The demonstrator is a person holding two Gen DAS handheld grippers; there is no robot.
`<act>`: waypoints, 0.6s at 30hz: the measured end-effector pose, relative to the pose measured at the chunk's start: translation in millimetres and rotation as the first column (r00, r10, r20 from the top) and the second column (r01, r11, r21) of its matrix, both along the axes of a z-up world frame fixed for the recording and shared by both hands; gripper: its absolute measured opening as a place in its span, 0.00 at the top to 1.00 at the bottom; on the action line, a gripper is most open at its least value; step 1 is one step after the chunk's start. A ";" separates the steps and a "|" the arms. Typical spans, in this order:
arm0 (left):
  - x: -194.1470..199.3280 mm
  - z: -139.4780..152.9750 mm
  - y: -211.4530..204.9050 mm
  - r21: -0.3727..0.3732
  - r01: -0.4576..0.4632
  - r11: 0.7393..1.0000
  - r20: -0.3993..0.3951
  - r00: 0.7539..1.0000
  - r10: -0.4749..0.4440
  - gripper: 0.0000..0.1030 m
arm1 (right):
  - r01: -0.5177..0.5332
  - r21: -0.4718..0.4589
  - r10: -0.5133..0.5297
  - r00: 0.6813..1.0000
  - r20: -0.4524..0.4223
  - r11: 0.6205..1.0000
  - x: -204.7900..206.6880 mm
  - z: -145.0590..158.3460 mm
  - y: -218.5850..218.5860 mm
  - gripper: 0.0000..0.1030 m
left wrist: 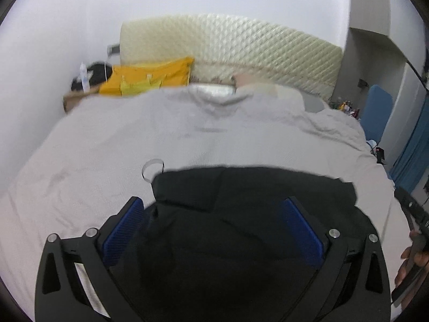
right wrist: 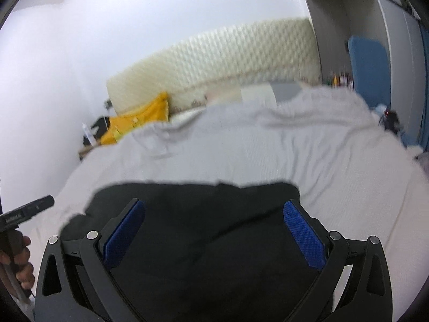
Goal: Fold large clothes
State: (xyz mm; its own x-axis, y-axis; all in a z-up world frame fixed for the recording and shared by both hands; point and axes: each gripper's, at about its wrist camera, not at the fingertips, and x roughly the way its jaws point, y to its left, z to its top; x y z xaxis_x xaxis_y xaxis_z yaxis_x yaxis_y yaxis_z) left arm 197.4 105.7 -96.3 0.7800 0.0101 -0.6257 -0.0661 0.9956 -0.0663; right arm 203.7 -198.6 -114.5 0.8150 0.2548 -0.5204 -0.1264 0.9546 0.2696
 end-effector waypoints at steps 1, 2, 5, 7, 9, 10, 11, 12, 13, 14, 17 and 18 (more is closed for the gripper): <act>-9.5 15.6 -4.0 0.023 -0.006 1.000 0.018 1.000 0.006 0.00 | 0.000 -0.001 0.000 1.000 0.030 1.000 -10.4 19.2 1.3 0.00; -19.2 30.3 -7.1 0.038 -0.013 0.999 0.038 0.999 0.012 0.00 | 0.002 -0.004 -0.002 0.999 0.054 1.000 -19.6 33.8 2.3 0.00; -42.6 60.6 -14.1 0.063 0.009 0.998 0.079 0.997 -0.014 0.00 | -0.003 -0.018 0.005 0.994 0.110 1.000 -45.4 72.6 6.5 0.00; -62.0 81.5 -17.9 0.081 0.017 0.997 0.106 0.994 -0.025 0.00 | -0.001 -0.037 0.006 0.992 0.129 0.999 -63.7 93.2 10.7 0.00; -80.7 97.2 -17.8 0.073 0.022 0.997 0.130 0.991 -0.031 0.00 | -0.005 -0.062 0.015 0.987 0.160 0.998 -84.0 111.7 16.2 0.00; -91.3 105.3 -18.0 0.070 0.025 0.997 0.137 0.990 -0.034 0.00 | -0.009 -0.069 0.021 0.985 0.171 0.998 -92.2 118.7 17.7 0.00; -102.8 112.6 -19.1 0.073 0.028 0.997 0.147 0.988 -0.039 0.00 | -0.013 -0.075 0.027 0.982 0.187 0.997 -104.6 128.0 20.4 0.00; -110.3 117.1 -20.2 0.074 0.035 0.997 0.156 0.987 -0.046 0.00 | -0.016 -0.075 0.031 0.978 0.208 0.997 -118.0 137.3 22.6 0.00; -121.8 123.2 -21.0 0.069 0.051 0.996 0.167 0.984 -0.062 0.00 | -0.019 -0.072 0.034 0.974 0.226 0.997 -130.0 145.1 24.1 0.00; -131.9 128.2 -22.0 0.060 0.067 0.996 0.176 0.981 -0.077 0.00 | -0.021 -0.069 0.037 0.969 0.244 0.997 -142.2 151.8 26.1 0.00; -160.6 140.5 -25.4 0.062 0.079 0.995 0.217 0.972 -0.091 0.00 | -0.033 -0.056 0.047 0.964 0.263 0.998 -169.6 163.7 26.6 0.00; -166.1 142.5 -26.6 0.066 0.079 0.995 0.225 0.970 -0.092 0.00 | -0.031 -0.045 0.042 0.963 0.266 0.999 -174.4 165.2 24.6 0.00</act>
